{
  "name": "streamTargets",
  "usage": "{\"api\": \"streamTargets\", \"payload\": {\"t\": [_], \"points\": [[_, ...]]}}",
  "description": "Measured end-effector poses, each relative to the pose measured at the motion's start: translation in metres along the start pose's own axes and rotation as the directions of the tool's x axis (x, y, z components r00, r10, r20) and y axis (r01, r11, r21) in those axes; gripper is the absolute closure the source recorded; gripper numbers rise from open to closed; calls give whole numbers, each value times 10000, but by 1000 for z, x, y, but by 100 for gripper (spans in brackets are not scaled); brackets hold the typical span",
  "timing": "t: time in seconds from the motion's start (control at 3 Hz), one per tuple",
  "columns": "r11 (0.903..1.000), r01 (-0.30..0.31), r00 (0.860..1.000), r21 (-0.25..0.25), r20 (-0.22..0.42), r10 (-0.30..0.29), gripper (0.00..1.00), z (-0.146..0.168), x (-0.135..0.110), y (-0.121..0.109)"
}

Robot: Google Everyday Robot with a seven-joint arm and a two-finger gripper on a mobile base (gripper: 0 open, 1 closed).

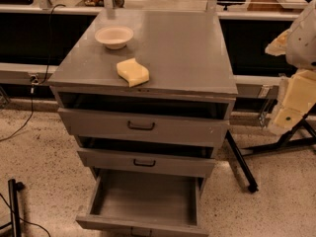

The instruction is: Close bottom drawer

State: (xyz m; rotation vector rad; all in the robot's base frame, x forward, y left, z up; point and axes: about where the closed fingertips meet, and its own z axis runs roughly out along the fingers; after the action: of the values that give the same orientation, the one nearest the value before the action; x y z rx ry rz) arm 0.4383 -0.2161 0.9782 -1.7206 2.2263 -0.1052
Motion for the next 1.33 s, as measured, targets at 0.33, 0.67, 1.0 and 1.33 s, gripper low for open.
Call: {"api": "streamTargets", "payload": {"t": [0.33,0.67,1.0,1.33], "points": [[10000,16,10000,-1,-21,-16,0,1,-1,-1],[9955,-7,9998,-950,176,24,0,55,2,6],[9777,-177,9958,-2093,847,362,0,136,15,37],[9692,-586,9933,-2394,825,804,0,184,35,58]]}}
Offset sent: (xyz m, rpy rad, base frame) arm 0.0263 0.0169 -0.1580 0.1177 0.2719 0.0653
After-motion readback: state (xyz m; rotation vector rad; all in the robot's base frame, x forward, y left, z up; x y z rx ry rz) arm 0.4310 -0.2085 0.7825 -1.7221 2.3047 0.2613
